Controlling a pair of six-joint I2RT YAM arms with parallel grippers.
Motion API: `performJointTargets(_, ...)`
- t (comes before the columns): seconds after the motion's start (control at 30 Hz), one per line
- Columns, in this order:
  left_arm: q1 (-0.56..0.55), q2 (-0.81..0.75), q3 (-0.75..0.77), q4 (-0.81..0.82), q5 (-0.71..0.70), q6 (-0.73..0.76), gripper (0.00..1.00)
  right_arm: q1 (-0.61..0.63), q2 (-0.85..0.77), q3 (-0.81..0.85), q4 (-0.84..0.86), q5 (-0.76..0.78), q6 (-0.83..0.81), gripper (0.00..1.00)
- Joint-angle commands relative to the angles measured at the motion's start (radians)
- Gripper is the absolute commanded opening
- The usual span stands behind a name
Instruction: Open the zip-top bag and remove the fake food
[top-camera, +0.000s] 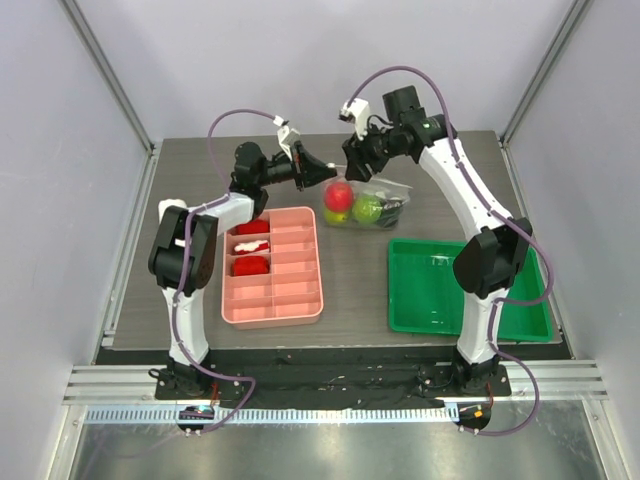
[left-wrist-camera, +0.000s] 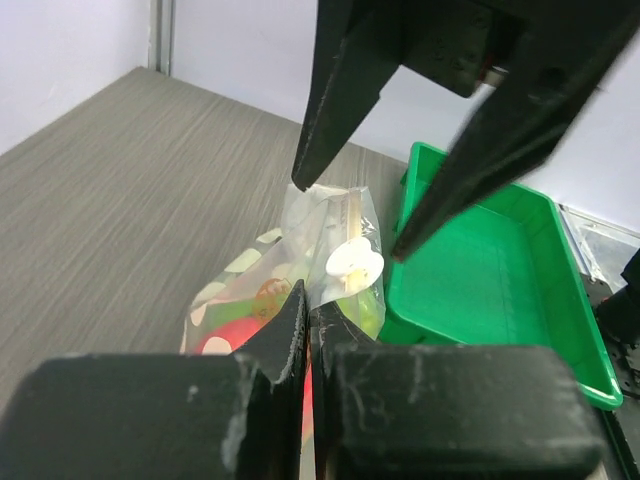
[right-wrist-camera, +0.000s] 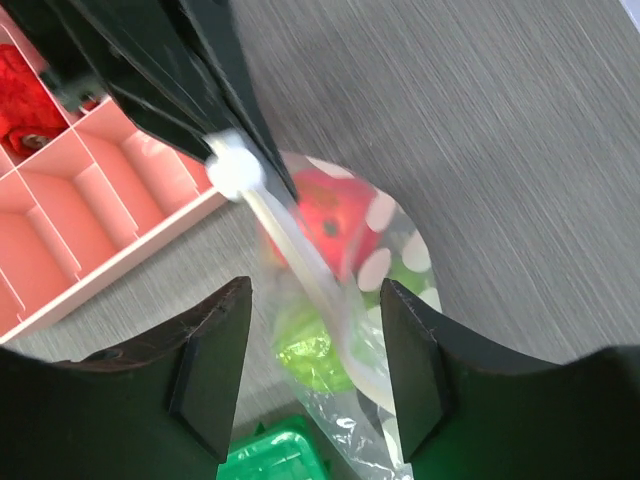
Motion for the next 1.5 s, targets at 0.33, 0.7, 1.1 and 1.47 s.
performJointTargets(0.33,-0.035,-0.114,-0.016,-0.142,-0.058,0.088,0.0,0.114,0.017,0.103,0.055,0.114,-0.011,0.36)
performJointTargets(0.7,-0.036,-0.14,-0.032,-0.154,-0.092,0.077,0.0,0.114,0.019,0.094,0.043,0.182,-0.029,0.02)
performJointTargets(1.1,-0.013,-0.183,-0.092,-0.176,-0.146,0.088,0.0,0.082,-0.083,-0.062,0.116,0.225,-0.013,0.02)
performJointTargets(1.47,-0.053,-0.353,-0.264,-0.008,-0.408,-0.021,0.89,0.062,-0.041,0.066,0.26,0.433,0.542,0.02)
